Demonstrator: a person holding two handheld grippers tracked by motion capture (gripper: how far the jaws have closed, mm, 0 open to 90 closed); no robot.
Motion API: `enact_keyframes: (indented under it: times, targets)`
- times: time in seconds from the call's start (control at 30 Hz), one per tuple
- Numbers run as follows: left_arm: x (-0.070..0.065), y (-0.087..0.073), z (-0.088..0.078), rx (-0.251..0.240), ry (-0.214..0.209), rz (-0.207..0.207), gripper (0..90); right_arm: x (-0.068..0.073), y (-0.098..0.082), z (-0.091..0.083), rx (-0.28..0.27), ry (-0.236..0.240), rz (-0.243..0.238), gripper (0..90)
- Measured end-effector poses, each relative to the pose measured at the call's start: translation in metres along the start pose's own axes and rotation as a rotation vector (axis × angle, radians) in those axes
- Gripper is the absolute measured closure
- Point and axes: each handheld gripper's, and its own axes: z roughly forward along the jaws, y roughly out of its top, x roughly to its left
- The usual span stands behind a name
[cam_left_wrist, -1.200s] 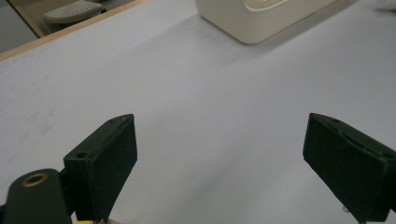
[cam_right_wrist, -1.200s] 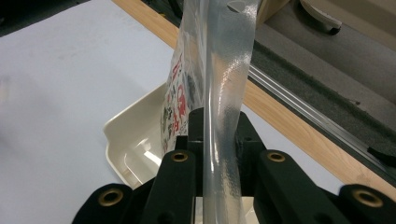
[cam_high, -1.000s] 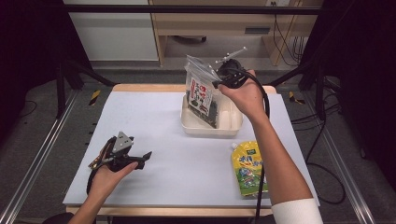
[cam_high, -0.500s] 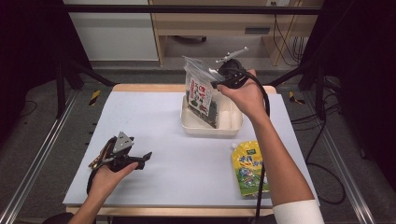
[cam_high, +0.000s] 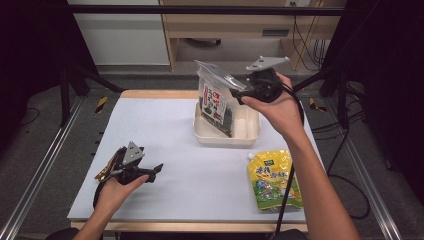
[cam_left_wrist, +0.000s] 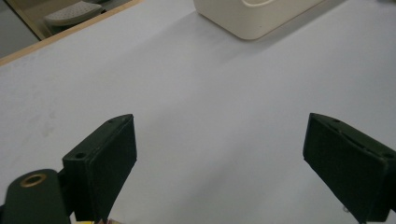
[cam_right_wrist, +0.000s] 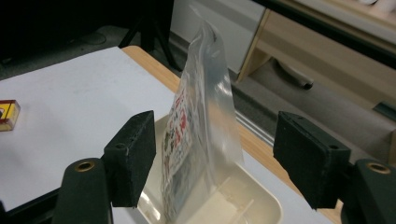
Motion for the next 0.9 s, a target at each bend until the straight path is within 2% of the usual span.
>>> enact_keyframes:
  times: [0.1,0.2,0.23,0.27,0.3,0.33,0.37,0.4,0.43,0.47,0.5,0.53,0.57,0.6,0.63,0.77,0.8,0.9]
  targets:
    - [0.000,0.000,0.000,0.001,0.004,0.002,9.6,0.003,-0.019,-0.025,-0.031,-0.025,-0.008,28.6]
    - [0.001,0.000,0.000,0.002,0.005,0.004,9.6,0.006,-0.049,-0.050,-0.048,-0.053,-0.011,28.3]
    - [0.001,0.000,0.000,0.001,0.007,0.004,9.6,0.006,-0.060,-0.055,-0.052,-0.057,-0.004,28.6]
    - [0.001,0.000,0.001,0.005,0.006,0.002,9.6,0.006,-0.060,-0.055,-0.052,-0.057,-0.004,28.6]
    - [0.000,-0.001,0.001,0.005,0.007,0.001,9.6,0.006,-0.071,-0.060,-0.054,-0.061,0.003,28.7]
    - [0.000,-0.001,0.002,0.008,0.007,0.003,9.6,0.006,-0.082,-0.064,-0.052,-0.066,0.013,28.9]
    - [0.001,-0.001,0.002,0.015,0.006,0.010,9.6,0.005,-0.102,-0.068,-0.013,-0.080,0.011,28.4]
    - [0.000,-0.001,0.002,0.019,0.006,0.012,9.6,0.004,-0.111,-0.069,-0.002,-0.085,0.018,28.3]
    - [0.000,-0.001,0.002,0.019,0.006,0.012,9.6,0.003,-0.120,-0.071,-0.006,-0.090,0.038,28.6]
    - [0.000,-0.001,0.002,0.019,0.006,0.013,9.6,0.003,-0.120,-0.071,-0.006,-0.090,0.038,28.6]
    - [0.000,-0.001,0.003,0.017,0.008,0.008,9.6,-0.001,-0.136,-0.072,-0.009,-0.093,0.076,28.9]
    - [0.000,-0.002,0.003,0.020,0.008,0.010,9.6,-0.001,-0.136,-0.072,-0.009,-0.093,0.076,28.9]
    - [0.001,-0.002,0.003,0.032,0.008,0.020,9.6,-0.004,-0.151,-0.071,0.003,-0.095,0.112,27.1]
    - [0.001,-0.002,0.003,0.032,0.008,0.020,9.6,-0.005,-0.158,-0.070,0.013,-0.099,0.132,25.2]
    - [0.000,-0.002,0.003,0.031,0.007,0.019,9.6,-0.005,-0.158,-0.070,0.013,-0.099,0.132,25.2]
    - [0.000,-0.002,0.004,0.029,0.008,0.015,9.6,-0.013,-0.187,-0.059,0.061,-0.087,0.197,17.5]
    - [0.000,-0.002,0.005,0.026,0.008,0.010,9.6,-0.016,-0.201,-0.053,0.073,-0.069,0.222,16.2]
    - [0.000,-0.003,0.005,0.031,0.006,0.012,9.6,-0.021,-0.220,-0.043,0.111,-0.062,0.248,19.4]
